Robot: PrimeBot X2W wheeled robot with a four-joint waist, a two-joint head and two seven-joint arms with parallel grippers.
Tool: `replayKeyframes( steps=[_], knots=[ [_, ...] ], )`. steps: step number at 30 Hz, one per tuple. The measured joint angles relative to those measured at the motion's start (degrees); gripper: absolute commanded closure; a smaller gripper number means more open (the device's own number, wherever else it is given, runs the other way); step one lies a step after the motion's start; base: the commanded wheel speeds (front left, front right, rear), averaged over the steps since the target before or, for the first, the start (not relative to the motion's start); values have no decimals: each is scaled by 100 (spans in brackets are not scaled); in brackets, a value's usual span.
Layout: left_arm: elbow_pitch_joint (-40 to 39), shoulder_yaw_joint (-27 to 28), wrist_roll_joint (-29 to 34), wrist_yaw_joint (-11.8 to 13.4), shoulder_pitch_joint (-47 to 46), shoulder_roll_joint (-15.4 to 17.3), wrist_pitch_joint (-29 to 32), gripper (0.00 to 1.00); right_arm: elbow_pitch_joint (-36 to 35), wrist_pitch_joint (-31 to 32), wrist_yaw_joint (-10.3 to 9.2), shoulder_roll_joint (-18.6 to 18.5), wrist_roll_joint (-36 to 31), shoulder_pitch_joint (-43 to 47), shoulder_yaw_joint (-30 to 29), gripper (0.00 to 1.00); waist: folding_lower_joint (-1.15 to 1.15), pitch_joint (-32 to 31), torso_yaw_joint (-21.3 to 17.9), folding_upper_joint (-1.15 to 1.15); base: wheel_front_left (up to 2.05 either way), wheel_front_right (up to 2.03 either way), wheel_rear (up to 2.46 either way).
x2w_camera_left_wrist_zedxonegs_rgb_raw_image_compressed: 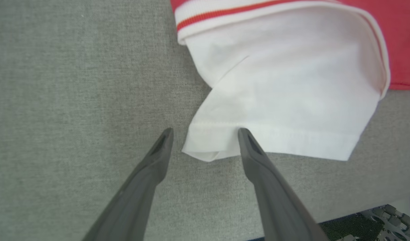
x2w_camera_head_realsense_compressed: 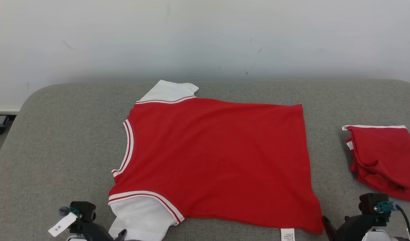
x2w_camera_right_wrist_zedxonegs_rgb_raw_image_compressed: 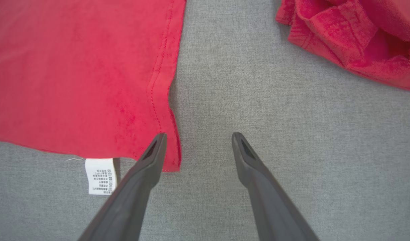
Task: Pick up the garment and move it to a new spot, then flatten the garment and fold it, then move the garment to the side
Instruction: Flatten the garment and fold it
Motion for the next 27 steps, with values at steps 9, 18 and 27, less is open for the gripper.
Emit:
replayKeyframes(
  steps=[9,18,27],
  knots=[
    [11,-16,1,49,-31,-10,9,0,29,204,-7,118,1,164,180,0,0,35,5,0,0,0,0],
    [116,-85,43,113,-61,-90,51,0,175,294,-5,151,0,241,322,0,0,102,-13,0,0,0,0],
    [181,-126,70,156,-196,-174,43,0,213,137,52,171,-114,13,485,0,0,143,13,0,0,0,0]
  ],
)
